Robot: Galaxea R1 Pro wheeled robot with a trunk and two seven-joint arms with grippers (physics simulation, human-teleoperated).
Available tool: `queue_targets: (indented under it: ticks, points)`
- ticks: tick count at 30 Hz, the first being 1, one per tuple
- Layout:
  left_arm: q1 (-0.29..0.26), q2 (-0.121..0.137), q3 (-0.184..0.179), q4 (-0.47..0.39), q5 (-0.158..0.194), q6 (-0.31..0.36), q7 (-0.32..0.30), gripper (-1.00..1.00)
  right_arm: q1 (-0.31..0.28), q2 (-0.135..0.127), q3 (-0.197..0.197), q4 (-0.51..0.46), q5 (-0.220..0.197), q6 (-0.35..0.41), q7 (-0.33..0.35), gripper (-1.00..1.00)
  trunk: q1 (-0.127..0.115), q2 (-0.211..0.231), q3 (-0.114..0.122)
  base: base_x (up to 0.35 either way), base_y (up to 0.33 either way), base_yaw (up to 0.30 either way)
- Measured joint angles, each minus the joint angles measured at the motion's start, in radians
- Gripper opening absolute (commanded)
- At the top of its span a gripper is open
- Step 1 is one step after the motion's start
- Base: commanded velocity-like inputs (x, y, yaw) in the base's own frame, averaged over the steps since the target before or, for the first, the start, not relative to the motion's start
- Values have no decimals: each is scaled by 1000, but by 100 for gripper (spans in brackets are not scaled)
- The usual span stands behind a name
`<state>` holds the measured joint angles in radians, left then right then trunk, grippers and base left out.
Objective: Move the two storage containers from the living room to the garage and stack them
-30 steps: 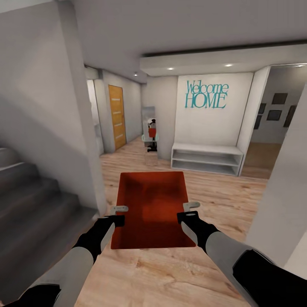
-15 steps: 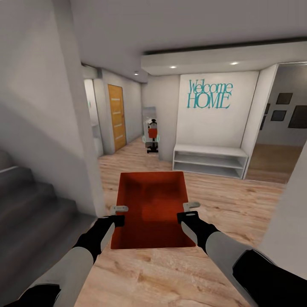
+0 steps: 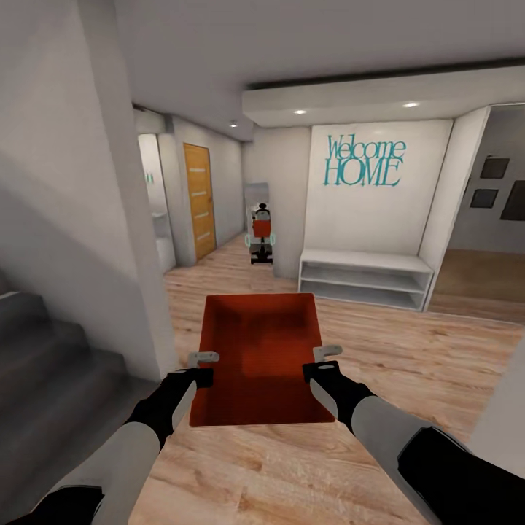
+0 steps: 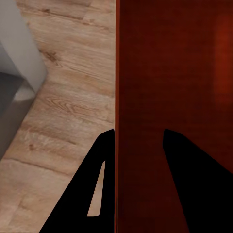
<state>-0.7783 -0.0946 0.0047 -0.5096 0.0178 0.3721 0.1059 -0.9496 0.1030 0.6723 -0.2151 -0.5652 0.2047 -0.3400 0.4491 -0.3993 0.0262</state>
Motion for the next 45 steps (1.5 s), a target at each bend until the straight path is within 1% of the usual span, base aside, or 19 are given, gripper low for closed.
queue_targets:
  ticks: [6, 30, 45]
  points:
    - [0, 0, 0, 0, 0, 0, 0, -100, 0, 0, 2, 0, -2, 0, -1, -100, 0, 0, 2, 320, 72, -174]
    - [0, 0, 0, 0, 0, 0, 0, -100, 0, 0, 2, 0, -2, 0, -1, -100, 0, 0, 14, 320, 72, -232]
    - [0, 0, 0, 0, 1, -1, 0, -100, 0, 0, 2, 0, -2, -1, -1, -100, 0, 0, 15, 320, 72, -32]
